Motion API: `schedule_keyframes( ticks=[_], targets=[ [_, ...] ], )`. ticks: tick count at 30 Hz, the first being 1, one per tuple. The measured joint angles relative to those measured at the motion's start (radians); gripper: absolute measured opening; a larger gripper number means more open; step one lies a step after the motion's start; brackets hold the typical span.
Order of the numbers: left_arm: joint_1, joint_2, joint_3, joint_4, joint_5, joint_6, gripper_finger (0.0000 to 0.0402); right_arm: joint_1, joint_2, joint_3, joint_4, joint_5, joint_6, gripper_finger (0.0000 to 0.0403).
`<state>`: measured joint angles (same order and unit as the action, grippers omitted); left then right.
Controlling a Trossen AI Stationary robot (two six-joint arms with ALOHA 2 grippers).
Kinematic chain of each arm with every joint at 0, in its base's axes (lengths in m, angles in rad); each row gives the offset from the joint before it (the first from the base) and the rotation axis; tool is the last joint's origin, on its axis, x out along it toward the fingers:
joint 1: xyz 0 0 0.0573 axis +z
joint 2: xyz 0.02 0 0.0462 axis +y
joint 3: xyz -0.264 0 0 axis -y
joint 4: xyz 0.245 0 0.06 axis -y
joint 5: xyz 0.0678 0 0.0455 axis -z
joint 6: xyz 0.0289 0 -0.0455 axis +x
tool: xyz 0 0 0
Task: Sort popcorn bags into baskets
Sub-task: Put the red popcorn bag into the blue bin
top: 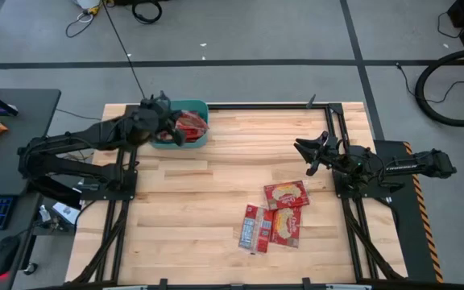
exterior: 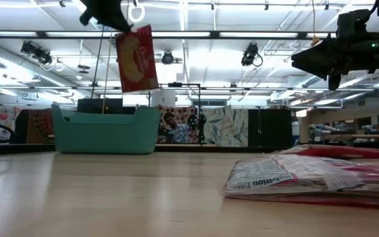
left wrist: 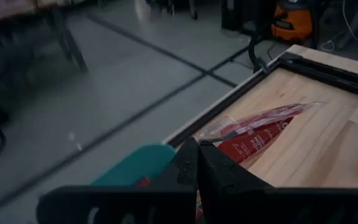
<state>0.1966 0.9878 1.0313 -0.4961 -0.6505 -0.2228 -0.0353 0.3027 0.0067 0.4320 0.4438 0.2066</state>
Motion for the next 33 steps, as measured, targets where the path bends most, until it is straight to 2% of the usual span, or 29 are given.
schedule_keyframes(
  ticks=[6,10,17,24,33],
  targets=[
    [0.209,0.023,-0.027,-0.010,0.221,-0.139,0.0003,0.000,0.000,0.000,0.000,0.000,0.000,0.0110],
    [0.346,0.048,-0.026,-0.004,0.373,-0.180,0.0008,0.000,0.000,0.000,0.000,0.000,0.000,0.0110],
    [0.496,0.127,-0.025,-0.091,0.570,-0.201,0.0008,0.000,0.000,0.000,0.000,0.000,0.000,0.0110],
    [0.549,0.231,-0.026,-0.284,0.595,-0.211,0.0008,0.000,0.000,0.000,0.000,0.000,0.000,0.0110],
    [0.554,0.256,-0.026,-0.352,0.562,-0.186,0.0008,0.000,0.000,0.000,0.000,0.000,0.000,0.0110]
  ],
)
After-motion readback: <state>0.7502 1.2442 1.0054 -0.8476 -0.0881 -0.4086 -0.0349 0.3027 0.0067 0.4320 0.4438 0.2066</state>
